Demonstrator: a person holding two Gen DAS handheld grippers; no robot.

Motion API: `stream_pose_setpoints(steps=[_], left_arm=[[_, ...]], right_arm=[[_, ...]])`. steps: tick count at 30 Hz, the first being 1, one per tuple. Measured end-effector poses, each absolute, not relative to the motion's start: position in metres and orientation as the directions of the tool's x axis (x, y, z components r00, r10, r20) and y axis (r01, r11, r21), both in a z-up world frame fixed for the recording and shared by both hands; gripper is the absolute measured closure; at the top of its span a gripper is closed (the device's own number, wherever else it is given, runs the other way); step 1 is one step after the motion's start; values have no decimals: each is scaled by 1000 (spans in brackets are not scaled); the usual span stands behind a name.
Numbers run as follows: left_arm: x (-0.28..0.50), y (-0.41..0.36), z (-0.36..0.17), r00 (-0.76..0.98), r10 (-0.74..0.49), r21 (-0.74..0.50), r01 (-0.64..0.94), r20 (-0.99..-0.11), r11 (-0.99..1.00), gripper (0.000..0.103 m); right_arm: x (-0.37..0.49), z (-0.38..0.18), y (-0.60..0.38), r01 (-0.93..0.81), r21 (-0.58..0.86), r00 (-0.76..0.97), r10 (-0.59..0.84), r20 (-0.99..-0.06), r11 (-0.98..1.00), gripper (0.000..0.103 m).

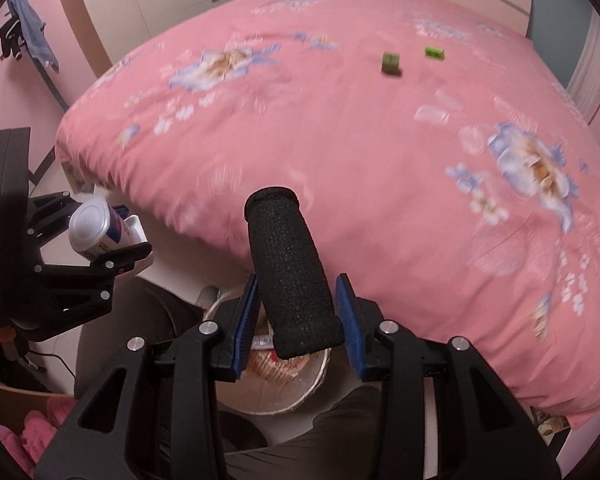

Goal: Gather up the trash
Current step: 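Carry the white can and black cylinder over the trash bin with both tools, then open the left tool over the bin while the right tool releases the cylinder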

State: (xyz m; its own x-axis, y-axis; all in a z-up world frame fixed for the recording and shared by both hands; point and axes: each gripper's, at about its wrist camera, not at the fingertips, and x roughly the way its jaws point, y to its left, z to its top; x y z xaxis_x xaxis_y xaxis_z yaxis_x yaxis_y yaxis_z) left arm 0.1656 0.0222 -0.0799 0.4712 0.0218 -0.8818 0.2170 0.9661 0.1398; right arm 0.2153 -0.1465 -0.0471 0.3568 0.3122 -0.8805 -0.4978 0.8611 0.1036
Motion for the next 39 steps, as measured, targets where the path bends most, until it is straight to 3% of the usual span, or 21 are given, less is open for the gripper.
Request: stream_pose_setpoints(steps=[16,39], left_arm=[[155,-1,-190,257,-42,38,299,-965,954,54],[191,3,-309,5,-115,-113,173,-993,978,54]], right_arm=[[184,-172,-118,-540,157,130,266,-955,827,63],[193,-316,-98,-449,214,-149,163,-975,868,63]])
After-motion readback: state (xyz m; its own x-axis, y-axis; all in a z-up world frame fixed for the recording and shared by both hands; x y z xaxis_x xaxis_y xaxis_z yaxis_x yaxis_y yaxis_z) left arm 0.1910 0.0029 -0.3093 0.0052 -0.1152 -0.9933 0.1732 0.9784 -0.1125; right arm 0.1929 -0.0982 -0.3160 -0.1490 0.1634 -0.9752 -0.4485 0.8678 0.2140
